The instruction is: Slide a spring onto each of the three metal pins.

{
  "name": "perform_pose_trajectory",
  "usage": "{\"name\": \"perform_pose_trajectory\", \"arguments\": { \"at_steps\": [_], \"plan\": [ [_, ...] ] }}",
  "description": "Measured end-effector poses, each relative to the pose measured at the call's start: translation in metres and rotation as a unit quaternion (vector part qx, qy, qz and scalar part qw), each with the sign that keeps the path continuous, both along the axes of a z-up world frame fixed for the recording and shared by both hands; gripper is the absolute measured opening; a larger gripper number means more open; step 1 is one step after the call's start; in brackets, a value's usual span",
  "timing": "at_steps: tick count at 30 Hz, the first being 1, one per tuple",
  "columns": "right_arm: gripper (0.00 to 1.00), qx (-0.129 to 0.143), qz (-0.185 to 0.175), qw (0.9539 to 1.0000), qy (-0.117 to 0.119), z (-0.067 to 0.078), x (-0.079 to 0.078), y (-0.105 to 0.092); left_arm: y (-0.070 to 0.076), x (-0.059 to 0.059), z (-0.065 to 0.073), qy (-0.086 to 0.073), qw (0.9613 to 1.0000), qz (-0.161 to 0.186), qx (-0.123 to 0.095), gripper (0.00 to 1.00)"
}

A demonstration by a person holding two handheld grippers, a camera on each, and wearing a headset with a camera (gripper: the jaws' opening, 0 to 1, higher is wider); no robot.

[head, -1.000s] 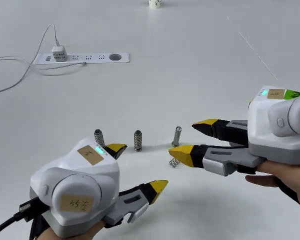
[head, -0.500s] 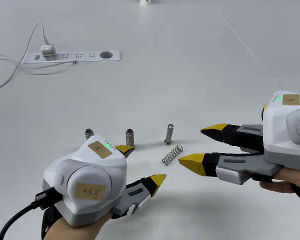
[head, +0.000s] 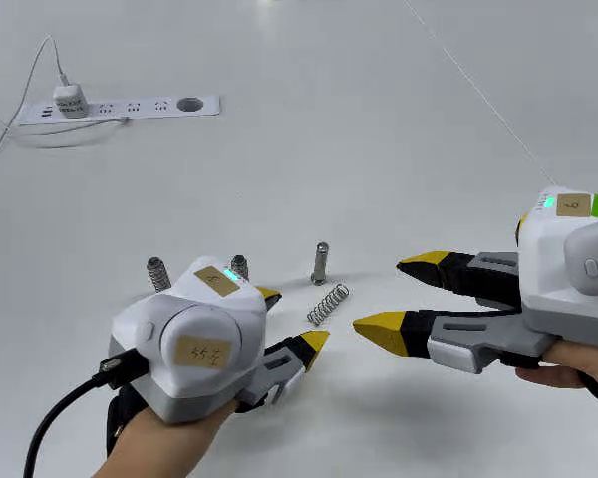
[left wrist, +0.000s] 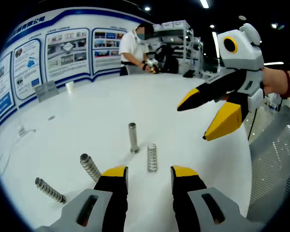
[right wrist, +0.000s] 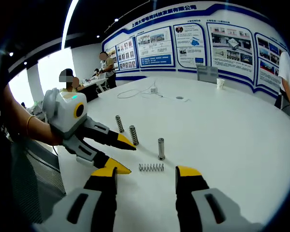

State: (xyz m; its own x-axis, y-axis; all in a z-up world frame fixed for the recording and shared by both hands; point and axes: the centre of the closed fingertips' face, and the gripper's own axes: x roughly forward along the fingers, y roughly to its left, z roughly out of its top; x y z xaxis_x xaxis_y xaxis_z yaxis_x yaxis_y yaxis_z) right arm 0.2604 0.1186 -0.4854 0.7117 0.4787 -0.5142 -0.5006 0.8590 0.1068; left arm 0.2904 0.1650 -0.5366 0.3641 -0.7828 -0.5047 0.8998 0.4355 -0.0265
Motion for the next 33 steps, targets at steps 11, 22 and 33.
{"name": "perform_pose_trajectory", "arguments": {
  "at_steps": [11, 22, 33],
  "plan": [
    [0.49, 0.017, -0.014, 0.9997, 0.003, -0.003, -0.001, -0.002, -0.009, 0.007, -0.01, 0.014, 0.9999, -0.004, 0.007, 0.28],
    [0.47, 0.023, -0.023, 0.9995, 0.003, -0.006, -0.001, -0.005, -0.019, 0.005, -0.019, 0.023, 0.9995, -0.017, 0.015, 0.2],
    [0.47, 0.024, -0.03, 0.9992, 0.009, -0.009, -0.002, -0.007, -0.021, 0.005, -0.025, 0.027, 0.9993, -0.02, 0.018, 0.14]
  ]
}}
